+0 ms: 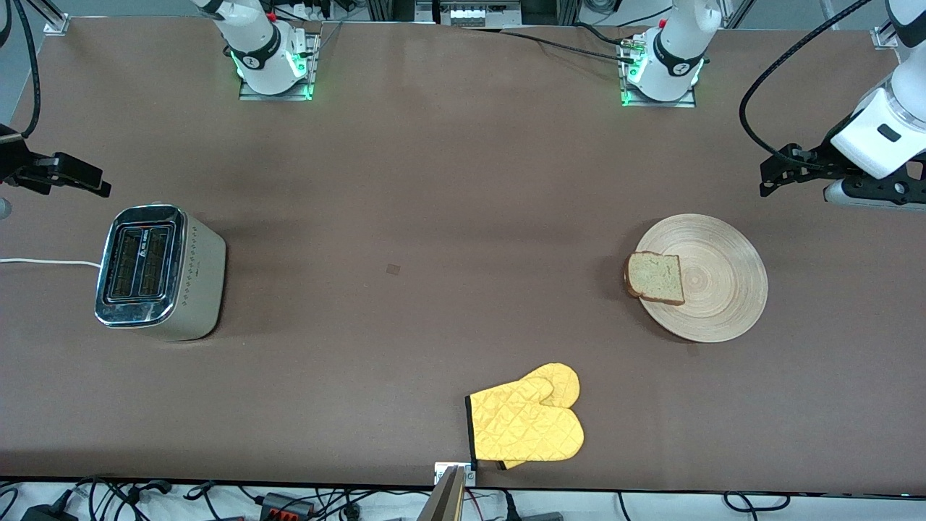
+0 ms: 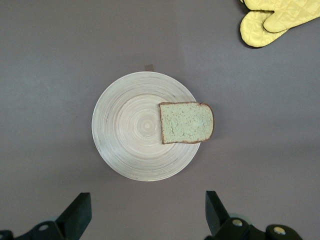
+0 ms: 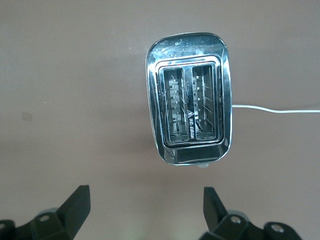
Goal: Move plate and put bread in toaster
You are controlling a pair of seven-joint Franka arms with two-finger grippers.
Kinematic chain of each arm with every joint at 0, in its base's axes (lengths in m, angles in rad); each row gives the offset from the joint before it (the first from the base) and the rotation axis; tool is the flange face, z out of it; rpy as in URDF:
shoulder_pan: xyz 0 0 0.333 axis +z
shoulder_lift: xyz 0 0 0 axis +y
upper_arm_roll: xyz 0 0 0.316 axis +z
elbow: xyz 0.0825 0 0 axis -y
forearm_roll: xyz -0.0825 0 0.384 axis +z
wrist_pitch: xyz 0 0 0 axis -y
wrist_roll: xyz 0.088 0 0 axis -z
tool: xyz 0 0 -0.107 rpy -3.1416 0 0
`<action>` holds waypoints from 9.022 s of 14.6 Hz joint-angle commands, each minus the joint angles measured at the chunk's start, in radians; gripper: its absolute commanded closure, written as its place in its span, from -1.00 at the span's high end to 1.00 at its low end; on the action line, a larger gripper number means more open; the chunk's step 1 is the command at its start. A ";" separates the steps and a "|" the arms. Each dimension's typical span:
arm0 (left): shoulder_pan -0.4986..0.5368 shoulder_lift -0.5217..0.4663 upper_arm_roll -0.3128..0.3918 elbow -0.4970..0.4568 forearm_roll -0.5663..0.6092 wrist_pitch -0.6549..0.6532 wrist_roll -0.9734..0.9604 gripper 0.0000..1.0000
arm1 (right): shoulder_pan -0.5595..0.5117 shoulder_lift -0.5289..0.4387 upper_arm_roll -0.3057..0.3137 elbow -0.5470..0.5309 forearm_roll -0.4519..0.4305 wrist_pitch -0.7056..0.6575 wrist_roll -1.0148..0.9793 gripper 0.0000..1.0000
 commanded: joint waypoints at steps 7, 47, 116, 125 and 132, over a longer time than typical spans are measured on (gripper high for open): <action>-0.012 -0.009 0.013 -0.003 -0.008 -0.008 -0.006 1.00 | -0.006 0.015 0.002 0.028 0.003 -0.019 -0.004 1.00; 0.607 0.895 -0.001 0.160 -0.741 -0.002 0.988 0.45 | -0.006 0.015 0.002 0.028 0.011 -0.018 -0.004 1.00; 0.125 0.872 -0.405 0.160 -0.708 0.392 0.778 1.00 | 0.275 0.001 0.016 -0.703 0.227 0.755 0.200 1.00; 0.134 0.872 -0.417 0.419 -0.100 0.008 0.435 1.00 | 0.271 0.153 0.016 -0.679 0.485 0.844 0.024 1.00; 0.142 0.677 -0.408 0.445 0.239 -0.179 0.162 1.00 | 0.297 0.217 0.018 -0.640 0.609 0.890 -0.069 1.00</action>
